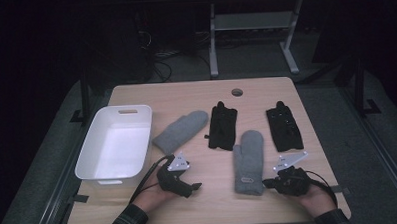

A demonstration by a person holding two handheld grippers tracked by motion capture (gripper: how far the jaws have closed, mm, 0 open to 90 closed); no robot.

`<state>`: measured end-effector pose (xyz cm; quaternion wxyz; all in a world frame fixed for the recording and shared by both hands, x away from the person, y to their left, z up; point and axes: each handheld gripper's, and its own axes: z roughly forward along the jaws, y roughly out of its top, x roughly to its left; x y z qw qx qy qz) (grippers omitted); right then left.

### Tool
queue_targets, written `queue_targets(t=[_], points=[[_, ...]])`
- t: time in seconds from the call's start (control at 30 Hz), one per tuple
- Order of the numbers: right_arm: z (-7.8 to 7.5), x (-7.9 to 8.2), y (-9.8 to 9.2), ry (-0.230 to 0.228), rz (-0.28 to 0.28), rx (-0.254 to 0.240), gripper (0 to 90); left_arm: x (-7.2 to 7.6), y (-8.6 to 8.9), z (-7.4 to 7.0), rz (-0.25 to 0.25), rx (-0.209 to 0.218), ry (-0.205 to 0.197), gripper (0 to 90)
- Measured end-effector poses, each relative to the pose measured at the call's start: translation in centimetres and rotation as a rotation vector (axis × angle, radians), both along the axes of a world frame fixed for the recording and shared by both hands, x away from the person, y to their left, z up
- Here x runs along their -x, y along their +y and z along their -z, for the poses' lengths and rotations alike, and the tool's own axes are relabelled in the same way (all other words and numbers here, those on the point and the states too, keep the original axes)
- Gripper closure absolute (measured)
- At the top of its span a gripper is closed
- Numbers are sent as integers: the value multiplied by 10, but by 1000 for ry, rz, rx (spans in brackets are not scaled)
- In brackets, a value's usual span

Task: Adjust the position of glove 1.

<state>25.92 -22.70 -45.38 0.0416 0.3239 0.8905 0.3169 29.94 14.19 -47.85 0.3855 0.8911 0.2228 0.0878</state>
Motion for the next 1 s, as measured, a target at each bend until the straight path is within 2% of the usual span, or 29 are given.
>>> queue_targets(t=[0.33, 0.67, 0.87, 1.0], points=[[-1, 0, 31, 3, -99, -22, 897, 0, 1, 0, 7, -7, -9, 120], [-1, -10, 60, -25, -147, -30, 898, 0, 1, 0, 11, -9, -10, 120], [0, -16, 75, -26, -170, -35, 898, 0, 1, 0, 11, -9, -10, 120], [0, -17, 76, -34, -177, -25, 898, 0, 1, 0, 10, -8, -10, 120]])
